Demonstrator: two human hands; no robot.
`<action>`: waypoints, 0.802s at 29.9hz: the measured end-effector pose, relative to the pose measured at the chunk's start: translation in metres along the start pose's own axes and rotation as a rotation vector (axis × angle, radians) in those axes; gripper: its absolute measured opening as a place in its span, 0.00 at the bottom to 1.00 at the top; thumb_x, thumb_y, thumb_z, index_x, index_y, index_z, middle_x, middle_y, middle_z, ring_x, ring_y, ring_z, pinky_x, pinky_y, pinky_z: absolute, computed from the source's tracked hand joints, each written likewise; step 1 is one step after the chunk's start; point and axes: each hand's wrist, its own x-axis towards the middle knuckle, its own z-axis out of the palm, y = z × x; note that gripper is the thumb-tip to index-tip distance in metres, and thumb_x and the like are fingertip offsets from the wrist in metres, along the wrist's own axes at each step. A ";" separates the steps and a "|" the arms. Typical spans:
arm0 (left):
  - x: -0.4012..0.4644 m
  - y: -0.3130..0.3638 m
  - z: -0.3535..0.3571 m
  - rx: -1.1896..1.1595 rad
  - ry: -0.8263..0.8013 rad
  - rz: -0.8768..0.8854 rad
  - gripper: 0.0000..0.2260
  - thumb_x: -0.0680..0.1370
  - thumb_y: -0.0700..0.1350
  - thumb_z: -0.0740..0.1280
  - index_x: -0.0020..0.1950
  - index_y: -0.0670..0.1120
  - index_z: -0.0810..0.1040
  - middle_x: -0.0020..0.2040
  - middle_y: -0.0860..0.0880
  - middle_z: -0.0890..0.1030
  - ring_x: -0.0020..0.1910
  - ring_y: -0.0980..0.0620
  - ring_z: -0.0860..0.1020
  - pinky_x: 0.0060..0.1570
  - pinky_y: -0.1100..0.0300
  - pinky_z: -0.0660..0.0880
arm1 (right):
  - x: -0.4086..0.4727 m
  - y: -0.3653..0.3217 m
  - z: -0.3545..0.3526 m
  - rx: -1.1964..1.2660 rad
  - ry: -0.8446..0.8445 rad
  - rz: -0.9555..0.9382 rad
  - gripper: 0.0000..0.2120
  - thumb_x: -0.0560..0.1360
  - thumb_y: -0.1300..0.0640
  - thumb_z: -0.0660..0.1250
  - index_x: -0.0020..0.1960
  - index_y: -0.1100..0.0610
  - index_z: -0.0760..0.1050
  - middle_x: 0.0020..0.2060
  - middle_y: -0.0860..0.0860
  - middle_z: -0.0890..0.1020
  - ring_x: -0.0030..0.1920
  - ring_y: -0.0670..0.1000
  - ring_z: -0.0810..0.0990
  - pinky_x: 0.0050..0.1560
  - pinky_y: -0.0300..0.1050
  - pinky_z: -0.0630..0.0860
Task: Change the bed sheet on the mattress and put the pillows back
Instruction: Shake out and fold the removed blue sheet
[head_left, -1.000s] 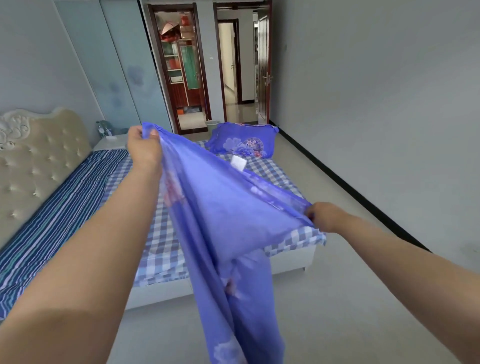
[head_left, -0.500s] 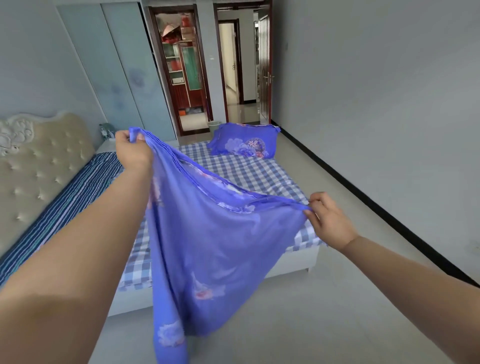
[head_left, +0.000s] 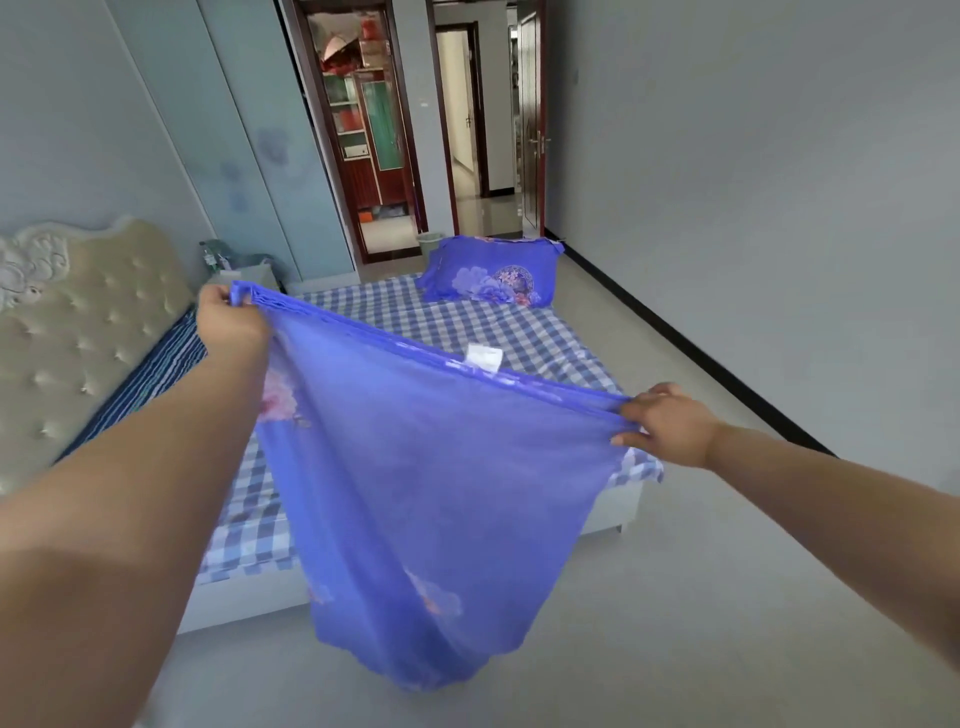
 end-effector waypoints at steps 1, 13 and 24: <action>-0.003 -0.004 0.001 0.013 -0.012 0.007 0.17 0.77 0.34 0.59 0.35 0.52 0.59 0.33 0.55 0.64 0.41 0.54 0.66 0.32 0.71 0.62 | 0.001 0.007 -0.002 -0.010 -0.016 0.065 0.22 0.76 0.36 0.57 0.58 0.51 0.73 0.51 0.52 0.79 0.56 0.55 0.76 0.67 0.45 0.59; -0.002 -0.031 -0.021 0.340 -0.140 -0.075 0.04 0.78 0.42 0.63 0.48 0.42 0.72 0.49 0.37 0.78 0.47 0.41 0.77 0.46 0.50 0.75 | 0.016 0.002 -0.042 0.435 0.188 0.410 0.21 0.81 0.50 0.55 0.31 0.54 0.61 0.35 0.54 0.71 0.42 0.57 0.72 0.37 0.46 0.60; -0.004 -0.016 -0.030 -0.126 -0.319 -0.220 0.09 0.79 0.38 0.54 0.54 0.42 0.72 0.50 0.41 0.73 0.48 0.44 0.74 0.31 0.56 0.76 | 0.020 -0.002 -0.076 0.350 0.106 0.521 0.13 0.72 0.41 0.67 0.48 0.50 0.76 0.54 0.54 0.71 0.55 0.56 0.73 0.54 0.45 0.70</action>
